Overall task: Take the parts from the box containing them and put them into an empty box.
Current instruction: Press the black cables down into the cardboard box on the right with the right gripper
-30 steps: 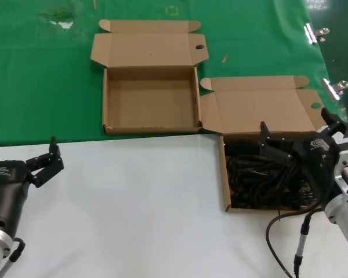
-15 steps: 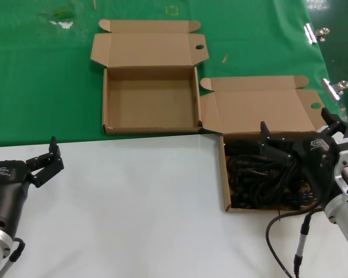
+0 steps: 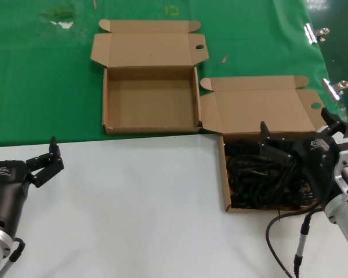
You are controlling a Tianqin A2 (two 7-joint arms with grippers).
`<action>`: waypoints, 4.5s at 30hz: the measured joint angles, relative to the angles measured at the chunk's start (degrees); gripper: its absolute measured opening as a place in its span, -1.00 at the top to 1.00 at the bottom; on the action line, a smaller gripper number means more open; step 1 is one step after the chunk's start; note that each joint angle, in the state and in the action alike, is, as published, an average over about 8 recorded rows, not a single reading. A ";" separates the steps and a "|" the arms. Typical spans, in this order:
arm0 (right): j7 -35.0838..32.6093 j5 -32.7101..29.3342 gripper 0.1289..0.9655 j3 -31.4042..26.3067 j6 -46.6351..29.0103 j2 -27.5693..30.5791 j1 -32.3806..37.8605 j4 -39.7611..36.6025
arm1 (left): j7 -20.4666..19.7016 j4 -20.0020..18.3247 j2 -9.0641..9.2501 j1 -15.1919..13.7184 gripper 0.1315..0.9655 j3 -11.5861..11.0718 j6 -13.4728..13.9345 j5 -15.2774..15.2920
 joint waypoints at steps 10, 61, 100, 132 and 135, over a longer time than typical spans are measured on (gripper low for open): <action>0.00 0.00 -1.00 0.00 0.00 0.00 0.00 0.00 | 0.00 0.00 0.00 0.00 -1.00 -0.01 0.00 0.00; 0.14 0.09 -1.00 -0.15 -0.04 0.20 -0.05 0.17 | 0.00 0.00 0.00 0.00 -0.82 0.00 0.00 0.00; -20.77 3.23 -1.00 -16.55 -51.63 33.30 29.10 -1.81 | 0.00 0.00 0.00 0.00 0.76 0.00 0.00 0.00; -46.40 -19.31 -1.00 -33.49 -84.81 26.31 62.14 -35.44 | 0.00 0.00 0.00 0.00 0.98 0.00 0.00 0.00; -47.76 -20.46 -1.00 -33.74 -83.81 25.15 62.64 -37.90 | 0.00 0.00 0.00 0.00 0.98 0.00 0.00 0.00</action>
